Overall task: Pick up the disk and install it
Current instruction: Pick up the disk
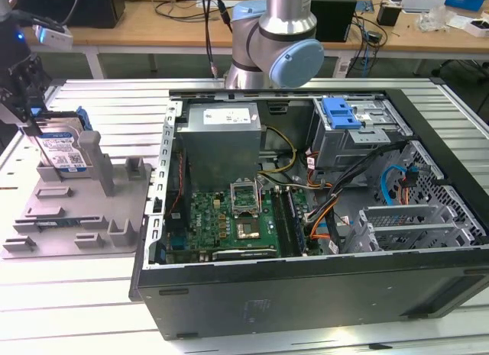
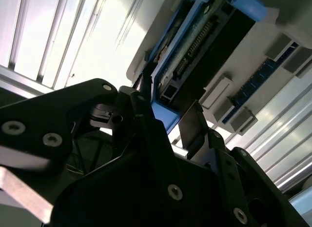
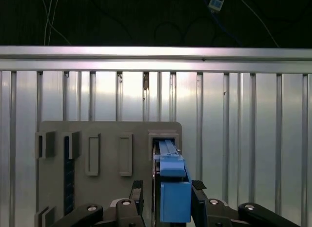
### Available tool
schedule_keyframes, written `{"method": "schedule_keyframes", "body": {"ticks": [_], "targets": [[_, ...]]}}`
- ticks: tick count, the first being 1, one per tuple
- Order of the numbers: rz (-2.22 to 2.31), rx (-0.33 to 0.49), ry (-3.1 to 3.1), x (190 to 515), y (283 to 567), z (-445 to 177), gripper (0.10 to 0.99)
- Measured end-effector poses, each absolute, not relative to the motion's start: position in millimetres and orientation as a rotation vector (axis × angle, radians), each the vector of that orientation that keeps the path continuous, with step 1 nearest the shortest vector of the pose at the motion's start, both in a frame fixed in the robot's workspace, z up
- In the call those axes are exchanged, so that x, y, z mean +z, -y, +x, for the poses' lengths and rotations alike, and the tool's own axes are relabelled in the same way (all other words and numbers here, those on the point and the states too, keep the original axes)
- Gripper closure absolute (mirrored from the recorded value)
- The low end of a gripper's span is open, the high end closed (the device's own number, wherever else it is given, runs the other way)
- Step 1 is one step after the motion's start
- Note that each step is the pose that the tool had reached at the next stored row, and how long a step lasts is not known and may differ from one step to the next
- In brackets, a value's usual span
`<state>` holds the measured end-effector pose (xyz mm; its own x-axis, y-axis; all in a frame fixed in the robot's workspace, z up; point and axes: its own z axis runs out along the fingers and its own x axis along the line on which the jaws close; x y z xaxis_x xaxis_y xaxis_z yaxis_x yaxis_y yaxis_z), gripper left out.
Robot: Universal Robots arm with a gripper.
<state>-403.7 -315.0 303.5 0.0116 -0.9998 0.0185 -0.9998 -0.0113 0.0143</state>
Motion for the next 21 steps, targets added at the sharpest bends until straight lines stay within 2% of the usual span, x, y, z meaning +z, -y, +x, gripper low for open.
{"method": "schedule_keyframes", "body": {"ticks": [21], "targets": [[2.217,0.006,2.192,301.0,311.9,-403.7,0.592]]}}
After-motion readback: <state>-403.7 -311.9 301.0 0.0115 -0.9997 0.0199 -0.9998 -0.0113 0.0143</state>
